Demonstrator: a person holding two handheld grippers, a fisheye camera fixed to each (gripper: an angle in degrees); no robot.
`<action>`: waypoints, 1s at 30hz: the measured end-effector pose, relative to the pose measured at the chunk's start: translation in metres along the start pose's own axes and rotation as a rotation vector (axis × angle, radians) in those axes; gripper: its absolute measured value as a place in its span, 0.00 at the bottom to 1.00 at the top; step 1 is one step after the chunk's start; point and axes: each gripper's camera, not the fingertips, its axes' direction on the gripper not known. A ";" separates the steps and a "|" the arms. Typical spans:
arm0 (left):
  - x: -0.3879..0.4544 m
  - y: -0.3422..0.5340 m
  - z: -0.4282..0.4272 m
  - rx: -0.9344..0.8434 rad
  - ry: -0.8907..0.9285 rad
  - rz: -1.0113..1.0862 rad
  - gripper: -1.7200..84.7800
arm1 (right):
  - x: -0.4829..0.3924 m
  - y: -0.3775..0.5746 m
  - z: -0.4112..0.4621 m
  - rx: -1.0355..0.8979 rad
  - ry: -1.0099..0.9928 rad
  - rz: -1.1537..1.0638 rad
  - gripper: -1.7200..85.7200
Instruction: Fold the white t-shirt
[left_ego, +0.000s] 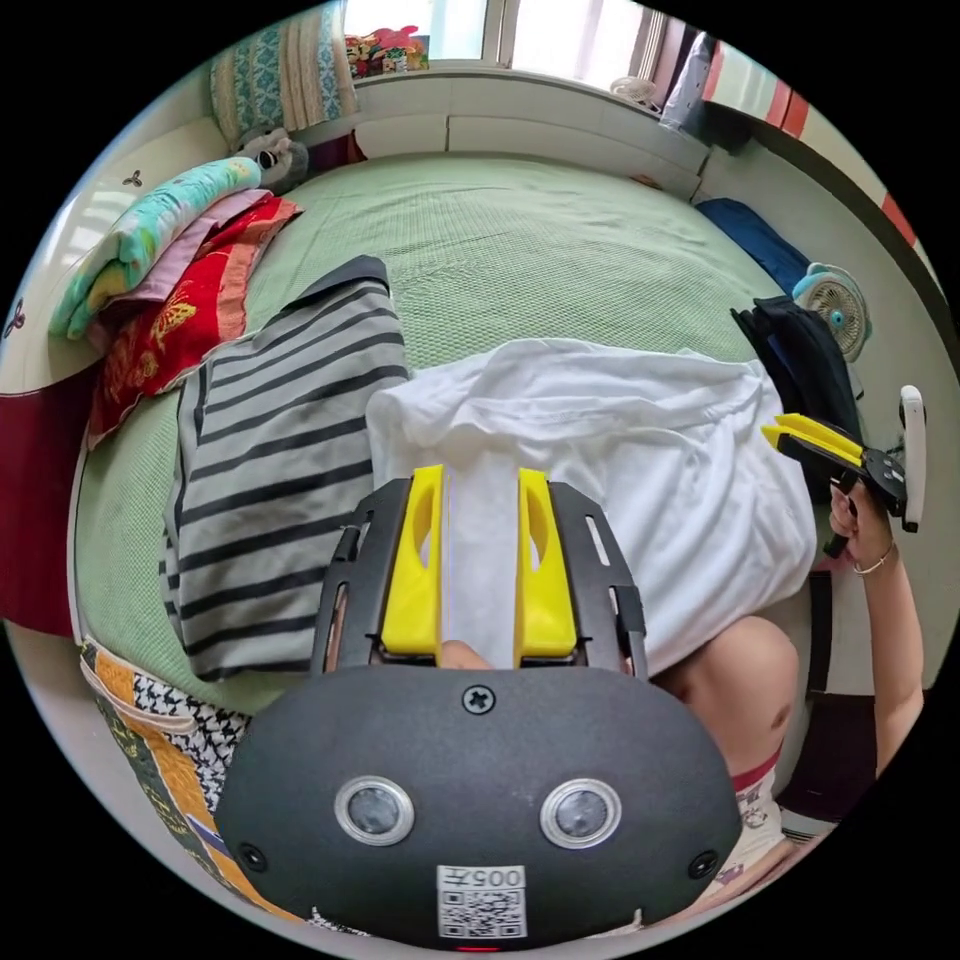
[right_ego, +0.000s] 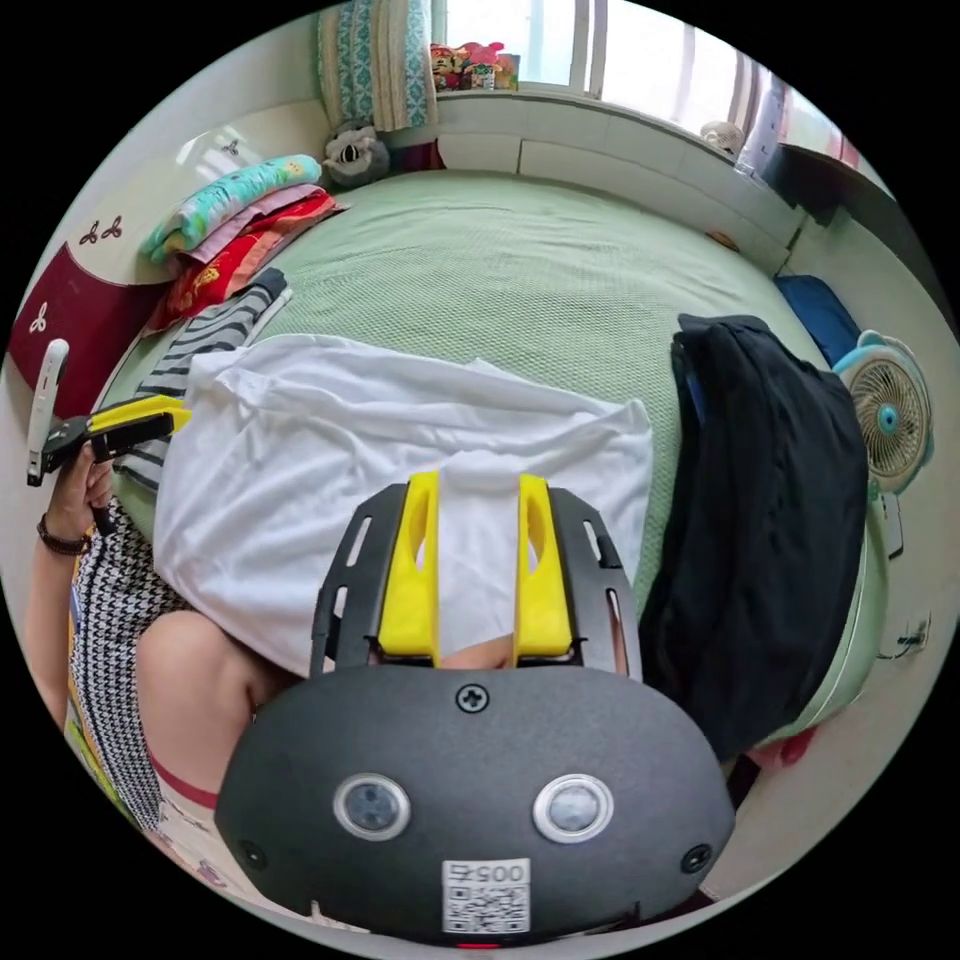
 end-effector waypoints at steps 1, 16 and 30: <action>0.000 -0.009 0.005 0.000 -0.010 -0.003 0.15 | 0.000 -0.005 0.004 -0.004 0.002 -0.001 0.15; -0.006 -0.090 0.020 0.005 -0.061 -0.018 0.04 | 0.016 -0.066 0.029 0.004 0.000 0.002 0.00; 0.039 -0.098 0.015 -0.043 0.021 0.149 0.08 | 0.029 -0.082 0.014 0.001 -0.142 0.008 0.07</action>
